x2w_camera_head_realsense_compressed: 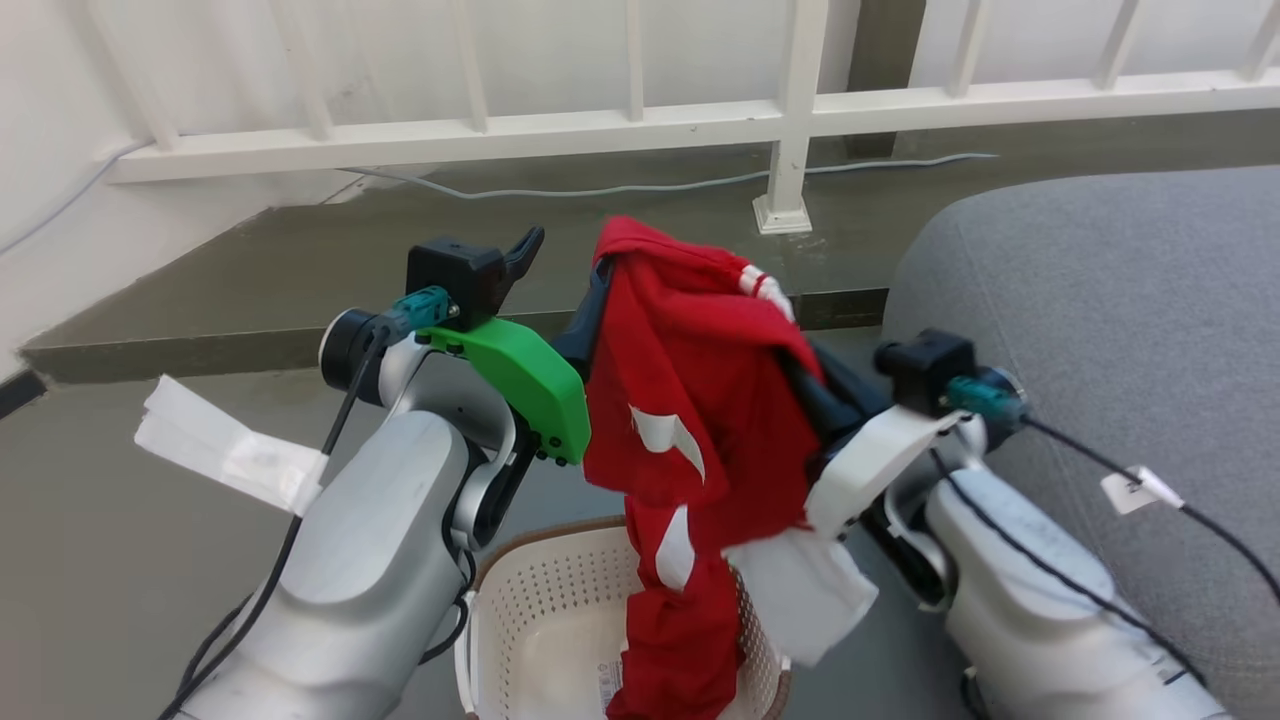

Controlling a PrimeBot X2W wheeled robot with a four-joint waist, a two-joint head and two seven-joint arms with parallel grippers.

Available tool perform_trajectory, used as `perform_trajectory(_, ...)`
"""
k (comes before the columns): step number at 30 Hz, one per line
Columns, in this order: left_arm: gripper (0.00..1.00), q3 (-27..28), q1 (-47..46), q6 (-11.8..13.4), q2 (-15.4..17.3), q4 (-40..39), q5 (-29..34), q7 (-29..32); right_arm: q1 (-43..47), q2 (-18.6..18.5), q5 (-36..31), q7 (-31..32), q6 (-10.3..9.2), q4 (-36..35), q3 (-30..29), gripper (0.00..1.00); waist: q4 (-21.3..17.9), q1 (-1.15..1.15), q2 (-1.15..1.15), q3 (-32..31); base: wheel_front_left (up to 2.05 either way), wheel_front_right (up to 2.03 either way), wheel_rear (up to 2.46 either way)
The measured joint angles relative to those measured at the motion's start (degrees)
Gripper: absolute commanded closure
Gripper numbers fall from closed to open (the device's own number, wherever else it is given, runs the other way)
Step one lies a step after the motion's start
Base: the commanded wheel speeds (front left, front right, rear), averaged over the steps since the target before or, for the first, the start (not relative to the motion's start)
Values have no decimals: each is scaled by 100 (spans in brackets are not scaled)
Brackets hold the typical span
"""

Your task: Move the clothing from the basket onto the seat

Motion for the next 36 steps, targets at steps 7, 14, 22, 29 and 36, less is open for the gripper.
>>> perform_trajectory(7, 0, 12, 201, -2, 25, -4, -36, -187, -89, -330, 0, 0, -172, -168, -437, 100, -131, 0, 0, 62, 0, 0, 0)
perform_trajectory(14, 0, -26, 459, -94, 75, -71, -78, -347, -88, -662, -2, 0, -368, -345, -861, 100, -263, 0, 0, 127, 0, 0, 0)
perform_trajectory(22, 0, -192, 764, -223, 143, -258, -76, -594, -45, -992, -3, 0, -568, -644, -1330, 100, -513, 0, 0, 193, 0, 0, 0)
perform_trajectory(29, 0, -387, 1019, -355, 160, -415, -33, -711, 170, -1191, -4, 0, -677, -882, -1644, 100, -794, 0, 0, 221, 0, 0, 0)
perform_trajectory(36, 0, -481, 1200, -407, 149, -570, -32, -818, 361, -1243, -10, 0, -776, -1122, -1859, 100, -1156, 0, 0, 248, 0, 0, 0)
